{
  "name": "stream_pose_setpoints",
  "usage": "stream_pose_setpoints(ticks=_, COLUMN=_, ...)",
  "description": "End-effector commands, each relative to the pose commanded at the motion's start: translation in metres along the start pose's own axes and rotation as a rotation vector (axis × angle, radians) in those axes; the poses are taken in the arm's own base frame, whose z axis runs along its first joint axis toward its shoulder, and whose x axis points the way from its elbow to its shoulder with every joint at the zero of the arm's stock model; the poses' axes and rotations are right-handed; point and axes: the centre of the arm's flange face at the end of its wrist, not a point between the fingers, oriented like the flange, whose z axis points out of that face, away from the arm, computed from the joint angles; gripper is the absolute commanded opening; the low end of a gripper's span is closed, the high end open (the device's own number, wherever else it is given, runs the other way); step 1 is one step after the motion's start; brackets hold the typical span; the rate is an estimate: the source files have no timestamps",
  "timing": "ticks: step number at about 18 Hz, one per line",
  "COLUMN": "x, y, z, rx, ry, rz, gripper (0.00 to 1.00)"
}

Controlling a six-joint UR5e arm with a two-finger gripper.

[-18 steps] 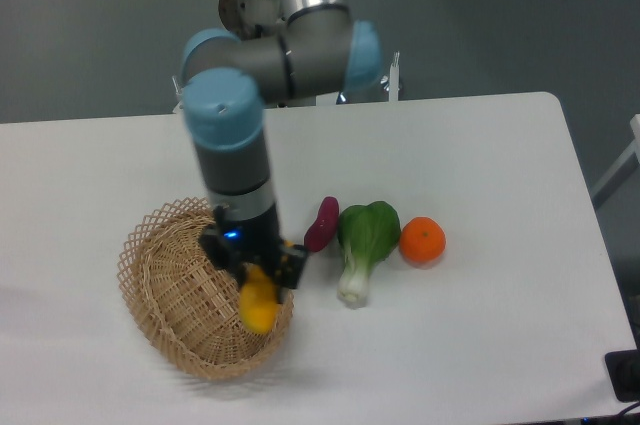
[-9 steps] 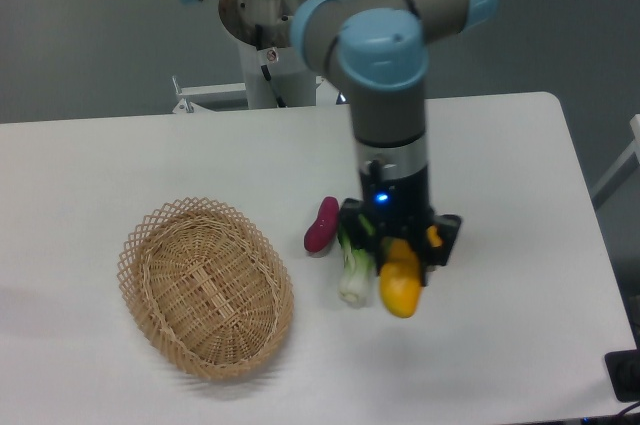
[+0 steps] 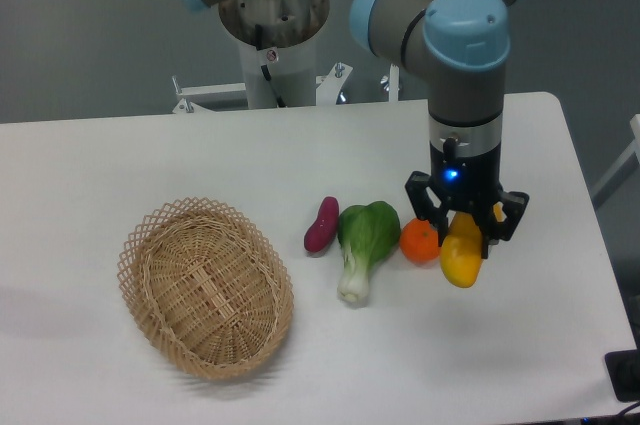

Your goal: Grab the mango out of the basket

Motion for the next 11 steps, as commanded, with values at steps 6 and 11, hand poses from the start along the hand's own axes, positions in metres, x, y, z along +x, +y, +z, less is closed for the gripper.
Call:
stream_pose_setpoints(ticks=6, x=0.0041, y=-0.0009, z=0.0032, rx=-0.002, ry=0.008, rz=0.004, gripper=0.48)
stream_pose_setpoints(ticks=11, x=0.0050, y=-0.0015, z=0.0036, rx=-0.002, ry=0.008, rz=0.005, gripper=0.48)
